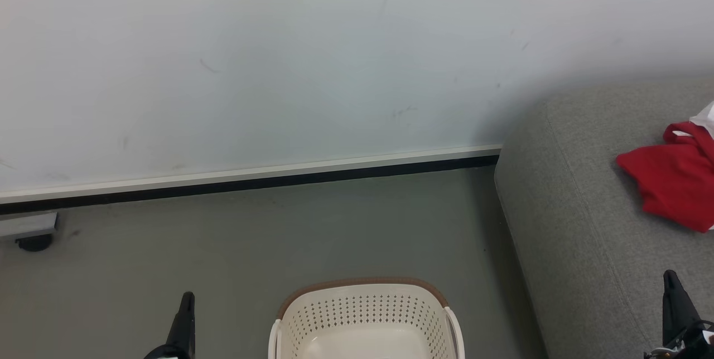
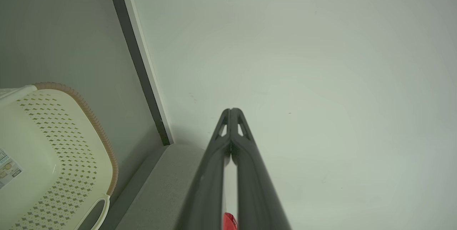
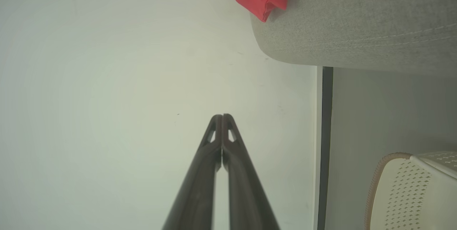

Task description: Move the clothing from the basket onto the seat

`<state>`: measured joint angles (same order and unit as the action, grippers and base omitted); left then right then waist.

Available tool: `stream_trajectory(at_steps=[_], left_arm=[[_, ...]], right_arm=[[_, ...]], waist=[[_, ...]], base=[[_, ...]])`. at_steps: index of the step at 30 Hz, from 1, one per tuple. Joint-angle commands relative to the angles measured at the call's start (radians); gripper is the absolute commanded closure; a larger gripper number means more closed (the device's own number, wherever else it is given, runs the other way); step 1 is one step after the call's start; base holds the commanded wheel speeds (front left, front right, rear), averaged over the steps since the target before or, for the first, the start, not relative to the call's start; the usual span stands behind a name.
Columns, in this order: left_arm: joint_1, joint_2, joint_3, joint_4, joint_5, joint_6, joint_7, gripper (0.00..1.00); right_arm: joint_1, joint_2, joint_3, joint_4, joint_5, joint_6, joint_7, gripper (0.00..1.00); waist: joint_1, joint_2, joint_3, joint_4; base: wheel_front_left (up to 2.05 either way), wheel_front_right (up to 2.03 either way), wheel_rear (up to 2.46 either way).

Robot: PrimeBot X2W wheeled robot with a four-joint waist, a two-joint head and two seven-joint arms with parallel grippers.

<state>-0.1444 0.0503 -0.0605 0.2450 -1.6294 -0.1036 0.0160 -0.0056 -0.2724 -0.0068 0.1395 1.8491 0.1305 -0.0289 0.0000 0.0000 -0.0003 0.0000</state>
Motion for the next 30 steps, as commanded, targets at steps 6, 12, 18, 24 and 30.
stream_trajectory(at_steps=[6,12,18,24,30], left_arm=[[-0.005,0.0,0.002,0.001,-0.008,0.0,0.0,1.0],[-0.005,0.0,0.002,0.001,-0.008,0.0,0.0,1.0],[-0.005,0.0,0.002,0.001,-0.008,0.0,0.0,1.0],[-0.005,0.0,0.002,0.001,-0.008,0.0,0.0,1.0],[-0.005,0.0,0.002,0.001,-0.008,0.0,0.0,1.0]], right_arm=[[0.006,-0.007,0.003,-0.004,0.005,0.0,-0.004,1.0],[0.006,-0.008,0.004,-0.004,0.006,0.0,-0.005,1.0],[0.006,-0.008,0.005,-0.004,0.005,0.0,-0.005,1.0],[0.006,-0.009,0.006,-0.005,0.006,0.0,-0.006,1.0],[0.006,-0.01,0.007,-0.005,0.007,0.0,-0.008,1.0]], waist=[[0.0,0.0,0.0,0.0],[0.0,0.0,0.0,0.0],[0.0,0.0,0.0,0.0],[0.0,0.0,0.0,0.0],[0.0,0.0,0.0,0.0]], base=[[0.0,0.0,0.0],[0.0,0.0,0.0],[0.0,0.0,0.0],[0.0,0.0,0.0],[0.0,0.0,0.0]])
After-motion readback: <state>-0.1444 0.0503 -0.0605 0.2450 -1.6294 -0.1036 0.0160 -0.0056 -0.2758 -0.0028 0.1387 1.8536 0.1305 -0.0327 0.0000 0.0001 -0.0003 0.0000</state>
